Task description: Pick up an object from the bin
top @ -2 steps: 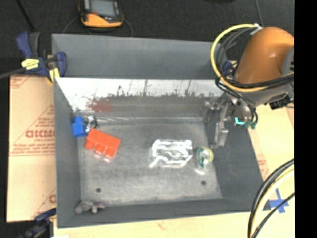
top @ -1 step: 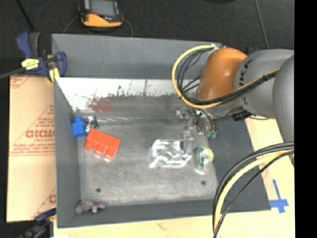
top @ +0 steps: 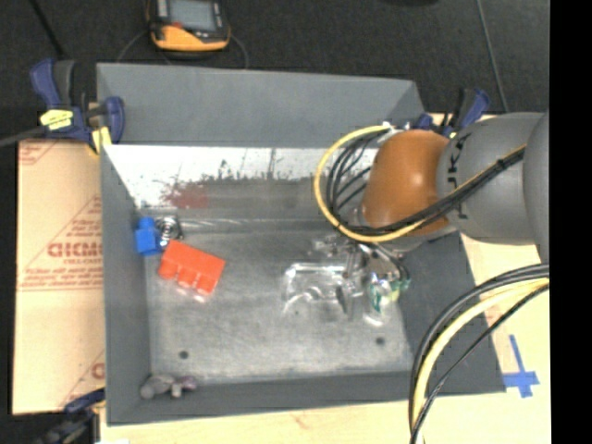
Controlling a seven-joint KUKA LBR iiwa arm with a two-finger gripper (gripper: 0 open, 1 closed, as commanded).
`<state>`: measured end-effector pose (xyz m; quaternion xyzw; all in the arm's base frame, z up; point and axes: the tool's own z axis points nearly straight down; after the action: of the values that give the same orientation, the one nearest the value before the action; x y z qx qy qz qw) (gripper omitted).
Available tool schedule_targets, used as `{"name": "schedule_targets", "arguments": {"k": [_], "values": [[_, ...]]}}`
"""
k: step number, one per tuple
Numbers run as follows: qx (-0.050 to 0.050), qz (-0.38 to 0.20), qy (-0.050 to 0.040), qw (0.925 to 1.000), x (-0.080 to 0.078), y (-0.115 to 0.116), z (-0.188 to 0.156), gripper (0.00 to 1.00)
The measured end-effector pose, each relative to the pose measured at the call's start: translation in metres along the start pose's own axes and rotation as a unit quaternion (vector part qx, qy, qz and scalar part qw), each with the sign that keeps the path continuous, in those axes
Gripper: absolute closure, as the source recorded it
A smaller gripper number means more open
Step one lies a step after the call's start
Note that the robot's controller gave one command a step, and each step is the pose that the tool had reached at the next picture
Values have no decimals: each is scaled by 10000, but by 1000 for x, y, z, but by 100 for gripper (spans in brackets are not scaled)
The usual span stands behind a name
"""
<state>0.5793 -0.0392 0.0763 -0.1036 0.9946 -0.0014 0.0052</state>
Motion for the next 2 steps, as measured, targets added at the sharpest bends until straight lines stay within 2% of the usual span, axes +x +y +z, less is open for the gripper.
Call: {"name": "schedule_targets", "arguments": {"k": [1, 2], "values": [[15, 3, -15, 10000, -1, -2, -2, 100], [5, -73, 2, 10000, -13, -12, -129, 100]]}}
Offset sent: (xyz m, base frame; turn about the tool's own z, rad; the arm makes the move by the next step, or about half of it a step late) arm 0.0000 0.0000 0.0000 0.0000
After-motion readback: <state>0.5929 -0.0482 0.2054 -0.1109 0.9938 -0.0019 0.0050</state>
